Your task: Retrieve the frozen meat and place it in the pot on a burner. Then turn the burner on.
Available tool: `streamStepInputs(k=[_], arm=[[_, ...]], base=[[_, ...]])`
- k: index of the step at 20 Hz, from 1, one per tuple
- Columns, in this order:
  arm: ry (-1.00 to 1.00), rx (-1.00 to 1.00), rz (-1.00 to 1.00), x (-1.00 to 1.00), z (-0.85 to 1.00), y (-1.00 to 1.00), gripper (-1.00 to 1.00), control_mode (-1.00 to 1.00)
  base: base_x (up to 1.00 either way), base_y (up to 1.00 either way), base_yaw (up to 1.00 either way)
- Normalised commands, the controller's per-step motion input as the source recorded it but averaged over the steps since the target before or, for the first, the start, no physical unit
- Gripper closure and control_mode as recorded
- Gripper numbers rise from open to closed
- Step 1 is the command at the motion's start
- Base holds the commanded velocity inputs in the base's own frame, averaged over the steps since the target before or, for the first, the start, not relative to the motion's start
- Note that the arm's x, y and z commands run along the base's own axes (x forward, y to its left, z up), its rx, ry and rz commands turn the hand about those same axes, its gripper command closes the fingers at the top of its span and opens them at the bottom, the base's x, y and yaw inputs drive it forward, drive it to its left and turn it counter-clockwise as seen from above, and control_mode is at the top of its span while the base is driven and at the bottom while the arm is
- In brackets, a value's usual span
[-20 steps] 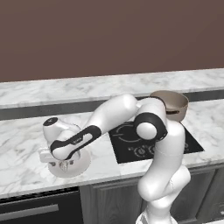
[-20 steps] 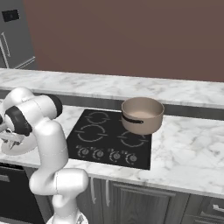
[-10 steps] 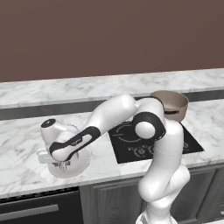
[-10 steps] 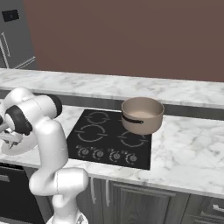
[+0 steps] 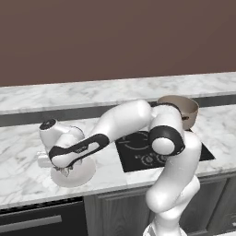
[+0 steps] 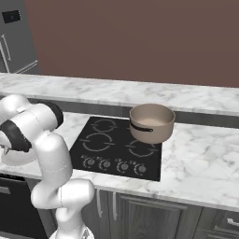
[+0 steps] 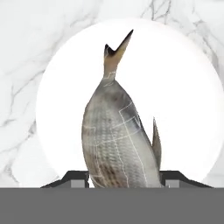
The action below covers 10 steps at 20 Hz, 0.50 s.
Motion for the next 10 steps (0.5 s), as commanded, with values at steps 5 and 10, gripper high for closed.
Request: streamStepInputs(k=[5,10], arm=[[-0.02,0.12,-0.03,-0.08,0.84,-0.77,1.00,-1.00],[0.00,0.11,-0.09,0.00,0.74,-1.00,1.00,-1.00]], base=[[0.00,0.00,0.00],[0.00,0.00,0.00]])
